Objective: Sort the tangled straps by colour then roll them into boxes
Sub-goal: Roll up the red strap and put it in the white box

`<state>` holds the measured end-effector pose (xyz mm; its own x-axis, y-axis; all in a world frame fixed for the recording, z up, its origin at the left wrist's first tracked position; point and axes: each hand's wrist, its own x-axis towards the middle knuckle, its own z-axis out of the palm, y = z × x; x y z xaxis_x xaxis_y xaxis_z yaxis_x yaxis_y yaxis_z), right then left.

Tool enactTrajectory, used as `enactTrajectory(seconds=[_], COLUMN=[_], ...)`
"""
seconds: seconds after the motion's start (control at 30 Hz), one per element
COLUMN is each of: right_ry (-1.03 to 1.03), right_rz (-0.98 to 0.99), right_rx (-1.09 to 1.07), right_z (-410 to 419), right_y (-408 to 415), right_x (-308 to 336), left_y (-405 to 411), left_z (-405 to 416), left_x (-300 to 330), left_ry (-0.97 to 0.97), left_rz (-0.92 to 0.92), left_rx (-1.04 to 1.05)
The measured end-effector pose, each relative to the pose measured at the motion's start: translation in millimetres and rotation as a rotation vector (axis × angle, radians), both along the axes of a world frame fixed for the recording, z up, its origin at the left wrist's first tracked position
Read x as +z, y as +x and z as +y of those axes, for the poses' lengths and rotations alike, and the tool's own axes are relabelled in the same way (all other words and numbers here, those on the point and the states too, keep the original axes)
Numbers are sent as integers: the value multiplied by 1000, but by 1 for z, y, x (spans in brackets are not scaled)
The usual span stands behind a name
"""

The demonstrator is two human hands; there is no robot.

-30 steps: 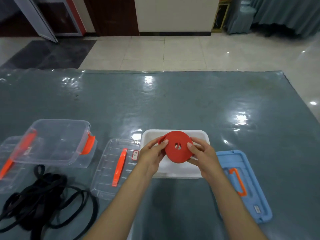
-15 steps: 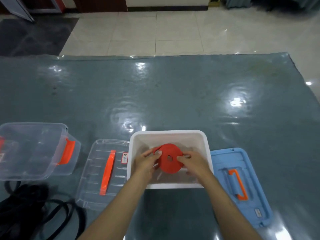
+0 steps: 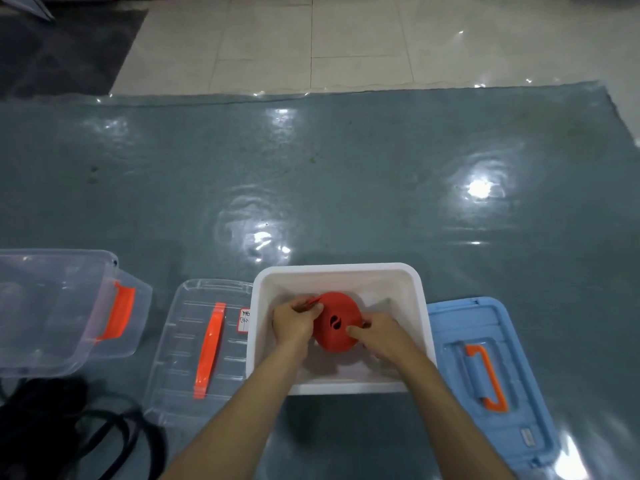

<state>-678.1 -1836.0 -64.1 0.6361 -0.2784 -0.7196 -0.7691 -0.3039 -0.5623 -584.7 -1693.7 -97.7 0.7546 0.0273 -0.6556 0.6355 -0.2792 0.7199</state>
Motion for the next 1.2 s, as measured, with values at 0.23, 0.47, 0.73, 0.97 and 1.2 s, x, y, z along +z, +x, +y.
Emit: enactTrajectory(seconds=[0.23, 0.47, 0.73, 0.97, 1.2], right_ry=[-110, -339, -809, -519, -498], right_rz=[-45, -248, -782, -648, -584], right_rx=[-54, 181, 186, 21, -54], right_z=[10, 20, 25, 19, 27], right_y=[-1, -19, -106, -143, -139], right_x=[-3, 45, 47, 15, 20], left_y=[0, -4, -85, -111, -110], left_z=[1, 7, 98, 127, 127], left_x=[5, 37, 92, 70, 67], left_ry=[104, 342, 603, 322, 267], left_rz=[-173, -352, -1105, -588, -597], left_rx=[-119, -511, -864, -582, -566])
